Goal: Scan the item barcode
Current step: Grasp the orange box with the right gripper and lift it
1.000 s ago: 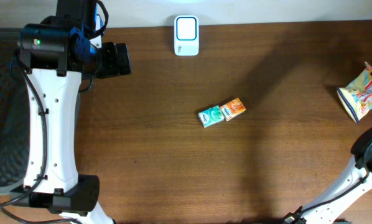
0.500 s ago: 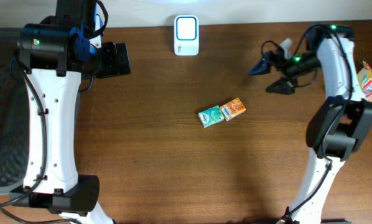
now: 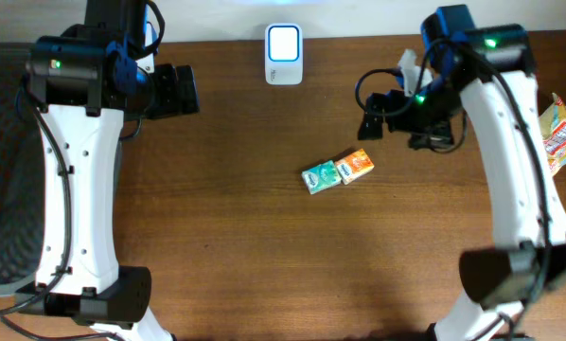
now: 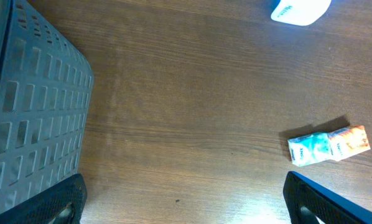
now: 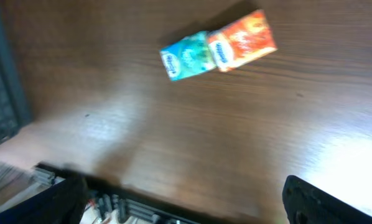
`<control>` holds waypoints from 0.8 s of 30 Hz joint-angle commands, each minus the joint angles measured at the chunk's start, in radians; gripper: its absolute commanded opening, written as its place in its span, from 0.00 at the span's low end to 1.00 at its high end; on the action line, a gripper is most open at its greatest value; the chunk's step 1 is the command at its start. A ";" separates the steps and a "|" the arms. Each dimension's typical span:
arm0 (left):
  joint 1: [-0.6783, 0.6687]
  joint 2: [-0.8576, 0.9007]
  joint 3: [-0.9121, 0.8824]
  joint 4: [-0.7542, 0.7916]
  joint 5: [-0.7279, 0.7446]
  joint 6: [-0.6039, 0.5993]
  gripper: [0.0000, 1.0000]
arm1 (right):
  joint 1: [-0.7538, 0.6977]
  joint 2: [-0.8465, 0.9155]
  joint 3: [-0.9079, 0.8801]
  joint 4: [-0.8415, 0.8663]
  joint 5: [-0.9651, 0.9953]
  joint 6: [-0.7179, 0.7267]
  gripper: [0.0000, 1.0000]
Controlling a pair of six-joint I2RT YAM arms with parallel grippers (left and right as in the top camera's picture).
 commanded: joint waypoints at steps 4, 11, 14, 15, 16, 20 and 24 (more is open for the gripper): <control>0.002 -0.018 0.001 0.001 -0.011 -0.006 0.99 | -0.037 -0.412 -0.426 0.172 0.203 0.061 0.99; 0.002 -0.018 0.001 0.001 -0.011 -0.006 0.99 | -0.077 -0.381 -0.805 0.689 0.129 0.166 0.99; 0.002 -0.019 0.001 0.001 -0.011 -0.006 0.99 | -0.078 -0.259 -0.849 0.759 0.125 0.330 0.99; 0.002 -0.018 0.001 0.001 -0.011 -0.006 0.99 | -0.076 -0.206 -0.892 0.838 0.068 0.446 0.99; 0.002 -0.019 0.001 0.001 -0.011 -0.006 0.99 | -0.076 -0.167 -0.927 0.902 0.018 0.513 0.99; 0.002 -0.019 0.001 0.001 -0.011 -0.006 0.99 | -0.076 -0.092 -1.067 1.143 -0.051 0.661 0.88; 0.002 -0.018 0.001 0.001 -0.011 -0.006 0.99 | -0.076 -0.092 -1.181 1.341 -0.097 0.724 0.77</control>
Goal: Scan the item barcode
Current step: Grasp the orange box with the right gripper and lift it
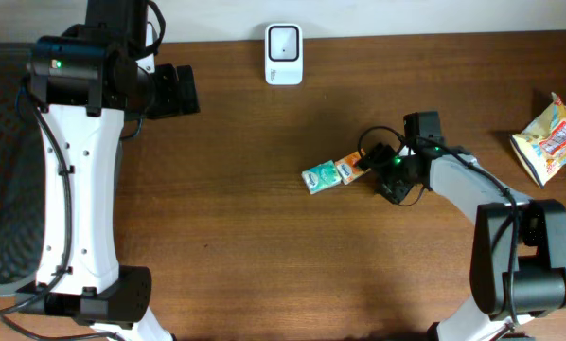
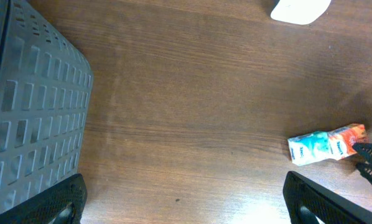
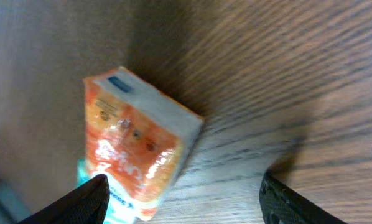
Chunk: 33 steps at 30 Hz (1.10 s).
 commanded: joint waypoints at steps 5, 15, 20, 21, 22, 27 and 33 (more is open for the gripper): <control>0.002 -0.018 0.001 0.001 -0.011 -0.006 0.99 | -0.003 0.008 -0.137 0.158 -0.019 0.093 0.57; 0.002 -0.018 0.001 0.001 -0.011 -0.006 0.99 | 0.024 0.084 -0.138 0.248 0.030 0.089 0.04; 0.002 -0.018 0.001 0.001 -0.011 -0.006 0.99 | 0.024 0.084 -0.137 0.500 -0.344 -0.237 0.04; 0.002 -0.018 0.001 0.001 -0.011 -0.006 0.99 | 0.023 0.084 -0.137 0.612 -0.520 -0.309 0.04; 0.002 -0.018 0.001 0.001 -0.011 -0.006 0.99 | 0.023 0.084 -0.137 0.713 -0.659 -0.342 0.04; 0.002 -0.018 0.001 0.001 -0.011 -0.006 0.99 | 0.025 0.084 -0.137 1.297 -1.082 -0.214 0.04; 0.002 -0.018 0.001 0.001 -0.011 -0.006 0.99 | 0.097 0.084 -0.135 1.325 -1.084 -0.214 0.04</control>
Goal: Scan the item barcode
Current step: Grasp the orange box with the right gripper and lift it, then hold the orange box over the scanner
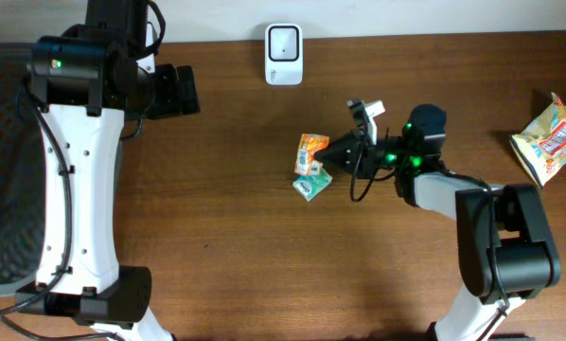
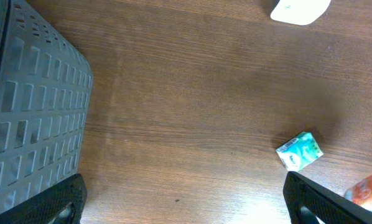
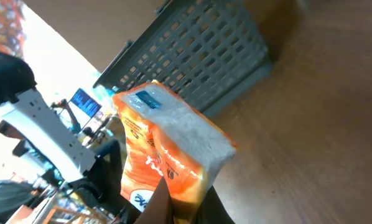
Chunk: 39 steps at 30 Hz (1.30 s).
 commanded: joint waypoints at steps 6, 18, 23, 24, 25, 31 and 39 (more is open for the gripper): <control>0.002 -0.019 0.001 0.001 -0.011 -0.006 0.99 | 0.082 -0.006 0.055 0.002 0.257 0.120 0.04; 0.002 -0.018 0.001 0.001 -0.011 -0.006 0.99 | 0.280 0.013 0.869 -1.248 1.893 -0.735 0.04; 0.002 -0.019 0.001 0.001 -0.011 -0.006 0.99 | 0.311 0.228 0.869 -0.874 1.728 -1.228 0.04; 0.002 -0.018 0.001 0.002 -0.011 -0.006 0.99 | 0.311 0.256 0.869 -0.811 1.708 -1.289 0.04; 0.002 -0.018 0.001 0.001 -0.011 -0.006 0.99 | 0.311 0.278 0.869 -0.756 1.703 -1.332 0.04; 0.002 -0.018 0.001 0.002 -0.011 -0.006 0.99 | 0.311 0.392 0.869 -0.568 1.588 -1.438 0.04; 0.002 -0.019 0.001 -0.002 -0.011 -0.006 0.99 | 0.282 0.458 0.877 -0.470 1.633 -1.431 0.04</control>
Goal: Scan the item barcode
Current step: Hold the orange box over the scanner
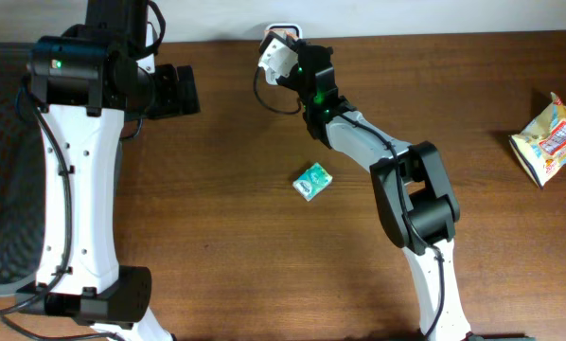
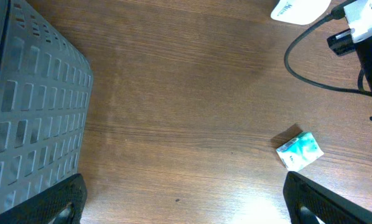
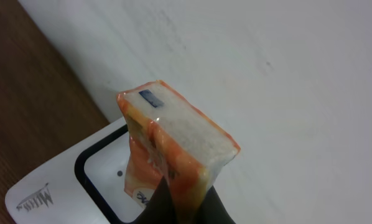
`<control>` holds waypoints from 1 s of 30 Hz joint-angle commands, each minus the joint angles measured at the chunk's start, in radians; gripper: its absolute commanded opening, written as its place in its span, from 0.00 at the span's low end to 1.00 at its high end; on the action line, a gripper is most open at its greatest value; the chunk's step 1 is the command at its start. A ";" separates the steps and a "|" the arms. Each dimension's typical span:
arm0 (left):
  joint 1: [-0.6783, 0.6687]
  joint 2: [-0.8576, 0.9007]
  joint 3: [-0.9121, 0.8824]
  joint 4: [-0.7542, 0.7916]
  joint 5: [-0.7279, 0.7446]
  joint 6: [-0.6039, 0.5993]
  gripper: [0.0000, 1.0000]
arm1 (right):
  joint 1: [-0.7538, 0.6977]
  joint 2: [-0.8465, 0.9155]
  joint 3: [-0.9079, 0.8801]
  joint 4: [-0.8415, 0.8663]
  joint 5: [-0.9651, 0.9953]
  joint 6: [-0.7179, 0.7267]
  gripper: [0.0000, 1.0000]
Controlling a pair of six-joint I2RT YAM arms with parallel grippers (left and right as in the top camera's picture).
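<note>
An orange snack pack [image 3: 173, 143] is pinched upright in my right gripper [image 3: 181, 202], which is shut on its lower edge. It hangs right in front of the dark-rimmed window of the white barcode scanner [image 3: 80, 186] at the table's back edge. In the overhead view the right gripper [image 1: 291, 57] covers most of that scanner [image 1: 283, 28]. A teal pack [image 1: 311, 180] lies alone mid-table, also seen as the teal pack [image 2: 299, 150] in the left wrist view. My left gripper [image 1: 181, 90] hovers open at the far left, holding nothing.
A grey slatted basket [image 2: 30, 112] stands at the table's left side. A yellow and red snack bag [image 1: 548, 128] lies near the right edge. A black cable [image 2: 316, 68] trails from the right arm over the wood behind the teal pack.
My right gripper, holding the orange pack, has gone from above the teal pack mid-table to the scanner at the back edge. The teal pack and left arm have not moved.
The orange and teal packs lay side by side mid-table with my right gripper raised behind them. Then the gripper was low beside the orange pack. Then it held that pack lifted, the teal one left slightly shifted. Now the orange pack faces the scanner.
</note>
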 commanded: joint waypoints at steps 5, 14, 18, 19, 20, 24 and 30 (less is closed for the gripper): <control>0.002 -0.018 0.001 -0.002 -0.011 -0.006 0.99 | -0.062 -0.002 0.233 -0.233 0.016 0.497 0.04; 0.002 -0.019 0.001 -0.002 -0.011 -0.006 0.99 | -0.064 0.086 0.445 -0.552 0.016 0.624 0.04; 0.002 -0.018 0.001 -0.002 -0.011 -0.006 0.99 | -0.057 0.133 0.442 -0.567 0.016 0.527 0.04; 0.002 -0.019 0.001 -0.002 -0.011 -0.006 0.99 | -0.054 0.138 0.442 -0.575 0.016 0.493 0.04; 0.002 -0.018 0.001 -0.002 -0.011 -0.006 0.99 | -0.047 0.144 0.441 -0.602 0.016 0.425 0.04; 0.002 -0.018 0.001 -0.002 -0.011 -0.006 0.99 | -0.013 0.146 0.441 -0.641 0.016 0.318 0.04; 0.002 -0.018 0.001 -0.002 -0.011 -0.006 0.99 | -0.015 0.132 0.505 -0.628 0.256 0.377 0.04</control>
